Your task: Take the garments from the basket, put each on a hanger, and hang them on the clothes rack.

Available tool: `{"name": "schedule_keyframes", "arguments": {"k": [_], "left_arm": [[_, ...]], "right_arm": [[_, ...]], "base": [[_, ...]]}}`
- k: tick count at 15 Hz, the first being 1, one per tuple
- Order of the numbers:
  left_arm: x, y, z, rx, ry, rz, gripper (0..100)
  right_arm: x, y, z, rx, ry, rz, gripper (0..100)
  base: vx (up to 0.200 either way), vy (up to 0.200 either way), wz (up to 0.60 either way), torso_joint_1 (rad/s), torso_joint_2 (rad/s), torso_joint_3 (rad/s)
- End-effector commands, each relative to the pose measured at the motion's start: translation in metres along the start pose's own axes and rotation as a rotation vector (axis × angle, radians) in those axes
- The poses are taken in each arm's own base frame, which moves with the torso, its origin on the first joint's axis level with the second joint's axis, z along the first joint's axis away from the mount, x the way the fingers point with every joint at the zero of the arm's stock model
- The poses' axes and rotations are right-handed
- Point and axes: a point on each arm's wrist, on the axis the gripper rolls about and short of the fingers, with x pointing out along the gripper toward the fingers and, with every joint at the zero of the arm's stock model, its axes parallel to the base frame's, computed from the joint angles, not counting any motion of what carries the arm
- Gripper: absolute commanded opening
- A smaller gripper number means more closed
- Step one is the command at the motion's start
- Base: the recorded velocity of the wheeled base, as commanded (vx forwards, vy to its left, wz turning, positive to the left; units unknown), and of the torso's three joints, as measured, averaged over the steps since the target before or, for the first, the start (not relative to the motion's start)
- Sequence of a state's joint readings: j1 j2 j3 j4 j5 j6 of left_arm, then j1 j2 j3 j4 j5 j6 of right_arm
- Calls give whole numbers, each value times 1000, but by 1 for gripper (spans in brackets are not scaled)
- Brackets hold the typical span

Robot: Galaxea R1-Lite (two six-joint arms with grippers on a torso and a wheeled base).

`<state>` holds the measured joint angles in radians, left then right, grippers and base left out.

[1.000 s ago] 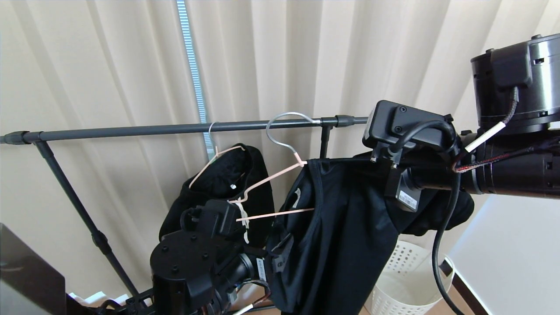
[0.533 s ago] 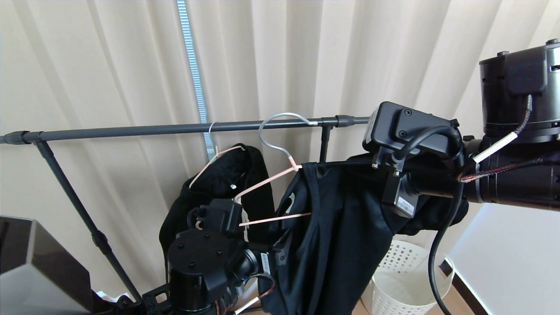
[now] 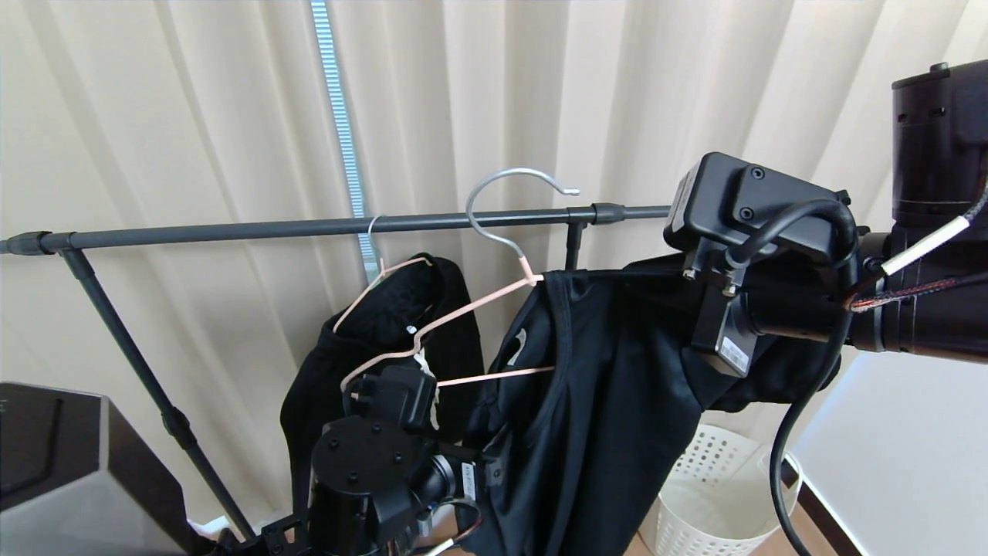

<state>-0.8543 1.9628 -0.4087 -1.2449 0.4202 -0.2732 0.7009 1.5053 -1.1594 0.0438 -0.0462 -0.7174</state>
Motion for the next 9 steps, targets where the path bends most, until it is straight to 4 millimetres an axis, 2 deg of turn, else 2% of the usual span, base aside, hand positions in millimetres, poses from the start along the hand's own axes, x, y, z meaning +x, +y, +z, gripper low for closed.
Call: {"name": "schedule_keyframes", "arguments": {"k": [1, 9], "left_arm": [[0, 0, -1, 2, 3, 1, 0], [-7, 7, 5, 37, -94, -13, 0]], "right_arm": [[0, -1, 0, 1, 1, -6, 0], [4, -20, -24, 90, 97, -79, 0]], "base": [[0, 0, 0, 0, 0, 0], [0, 0, 0, 0, 0, 0]]}}
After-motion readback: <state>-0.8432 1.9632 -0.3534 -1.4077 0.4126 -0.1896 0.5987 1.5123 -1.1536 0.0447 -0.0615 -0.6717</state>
